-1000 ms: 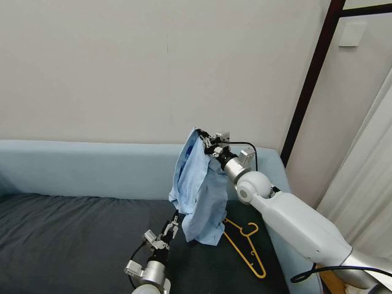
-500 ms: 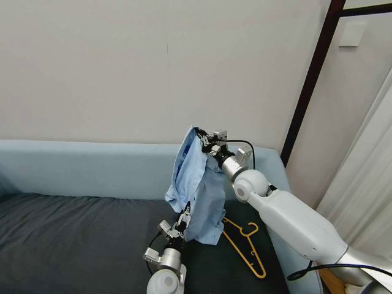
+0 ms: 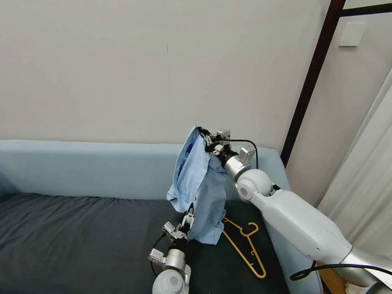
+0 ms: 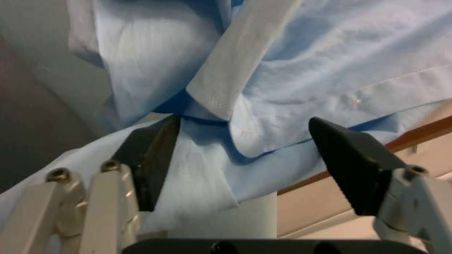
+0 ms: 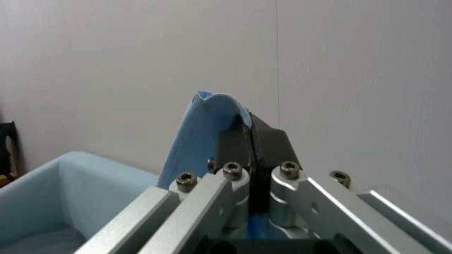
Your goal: Pick up the clothes from the sofa and hang them on the clothes hanger.
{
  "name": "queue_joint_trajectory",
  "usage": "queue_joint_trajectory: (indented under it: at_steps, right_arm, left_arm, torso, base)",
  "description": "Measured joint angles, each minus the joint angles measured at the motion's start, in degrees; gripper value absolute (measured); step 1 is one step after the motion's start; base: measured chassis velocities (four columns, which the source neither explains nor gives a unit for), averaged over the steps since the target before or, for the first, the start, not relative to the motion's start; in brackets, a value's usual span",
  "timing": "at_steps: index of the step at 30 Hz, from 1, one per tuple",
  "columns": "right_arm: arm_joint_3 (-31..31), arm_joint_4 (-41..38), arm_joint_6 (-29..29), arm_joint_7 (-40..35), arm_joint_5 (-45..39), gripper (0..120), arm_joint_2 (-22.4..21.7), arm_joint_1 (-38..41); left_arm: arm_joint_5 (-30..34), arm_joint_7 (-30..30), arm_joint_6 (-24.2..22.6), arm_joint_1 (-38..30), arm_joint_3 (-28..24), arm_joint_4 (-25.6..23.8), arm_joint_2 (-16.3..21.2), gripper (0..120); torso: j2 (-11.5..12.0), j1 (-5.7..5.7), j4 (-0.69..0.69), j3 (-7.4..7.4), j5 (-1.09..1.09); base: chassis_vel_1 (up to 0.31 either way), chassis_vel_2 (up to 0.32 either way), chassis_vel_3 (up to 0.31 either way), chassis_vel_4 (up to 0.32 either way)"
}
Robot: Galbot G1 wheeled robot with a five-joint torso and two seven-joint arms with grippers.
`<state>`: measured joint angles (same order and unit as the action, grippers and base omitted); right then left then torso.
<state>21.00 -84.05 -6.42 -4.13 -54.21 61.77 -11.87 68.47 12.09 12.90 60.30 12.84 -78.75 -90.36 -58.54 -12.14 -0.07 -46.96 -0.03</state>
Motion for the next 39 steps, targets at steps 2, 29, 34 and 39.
queue_joint_trajectory:
  at_steps: [2, 29, 34, 39]
  right_arm:
    - [-0.1, -0.1, 0.0, -0.1, -0.1, 0, 0.0, 0.0]
    - [-2.3, -1.1, -0.2, -0.4, -0.4, 0, -2.3, -3.3]
    - [-4.7, -2.9, -1.5, 0.4, -0.3, 0, -3.4, -8.6]
    - [-6.8, -4.7, -3.1, 1.4, 0.5, 0, -4.0, -15.4]
  left_arm:
    - [0.0, 0.2, 0.0, 0.0, 0.1, 0.2, -0.7, 61]
    - [0.8, 3.1, 2.7, 1.1, 2.3, -3.7, 4.2, 0]
    - [-3.7, 4.8, 5.1, -4.3, 1.1, -7.8, 16.0, 0]
    - [-4.1, 6.8, 3.8, -11.5, -2.1, -10.9, 27.8, 0]
  torso:
    - [0.0, 0.00, 0.00, 0.00, 0.00]
    - [0.0, 0.00, 0.01, 0.00, -0.03]
    - [0.0, 0.00, 0.01, 0.00, -0.03]
    - [0.0, 0.00, -0.02, 0.00, -0.02]
  base:
    - [0.000, 0.000, 0.000, 0.000]
    - [0.000, 0.000, 0.000, 0.000]
    - [0.000, 0.000, 0.000, 0.000]
    - [0.000, 0.000, 0.000, 0.000]
